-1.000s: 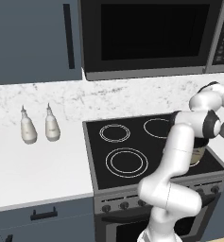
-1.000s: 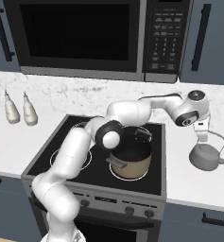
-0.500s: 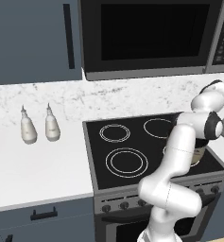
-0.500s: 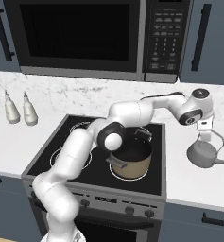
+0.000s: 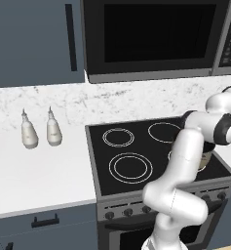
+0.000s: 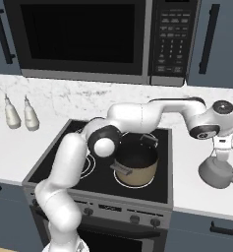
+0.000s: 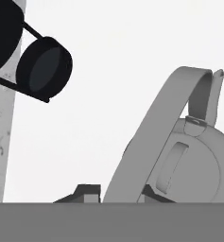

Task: Pick the kettle from the counter and place it on a stove burner. Then turn the burner on.

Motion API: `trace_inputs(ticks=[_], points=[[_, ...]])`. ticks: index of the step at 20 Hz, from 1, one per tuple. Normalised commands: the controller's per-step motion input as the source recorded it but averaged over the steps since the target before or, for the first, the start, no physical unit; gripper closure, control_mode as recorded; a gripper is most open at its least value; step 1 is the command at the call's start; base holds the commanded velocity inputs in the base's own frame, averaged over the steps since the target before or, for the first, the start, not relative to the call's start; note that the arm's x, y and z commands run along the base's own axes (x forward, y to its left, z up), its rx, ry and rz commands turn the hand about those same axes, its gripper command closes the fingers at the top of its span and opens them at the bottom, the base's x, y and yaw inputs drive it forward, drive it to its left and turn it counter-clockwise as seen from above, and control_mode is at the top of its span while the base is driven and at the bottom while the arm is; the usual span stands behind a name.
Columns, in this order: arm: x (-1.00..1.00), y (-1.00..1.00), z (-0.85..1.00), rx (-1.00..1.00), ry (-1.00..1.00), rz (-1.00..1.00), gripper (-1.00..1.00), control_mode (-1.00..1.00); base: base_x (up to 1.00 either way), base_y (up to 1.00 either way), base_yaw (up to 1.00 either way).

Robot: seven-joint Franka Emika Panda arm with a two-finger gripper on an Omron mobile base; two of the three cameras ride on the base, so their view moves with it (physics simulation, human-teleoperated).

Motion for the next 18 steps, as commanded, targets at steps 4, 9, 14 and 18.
trace_inputs(ticks=[4, 9, 14, 18], points=[[-0.95, 0.38, 0.00, -0.02, -0.13, 0.07, 1.00, -1.00, 0.00, 0.00, 0.00], [-0.70, 0.68, 0.19, -0.08, -0.16, 0.09, 1.00, -1.00, 0.00, 0.00, 0.00], [-0.42, 0.83, 0.47, -0.10, -0.11, 0.13, 1.00, -1.00, 0.00, 0.00, 0.00], [-0.44, 0.83, 0.56, -0.12, -0.08, 0.15, 1.00, -1.00, 0.00, 0.00, 0.00]])
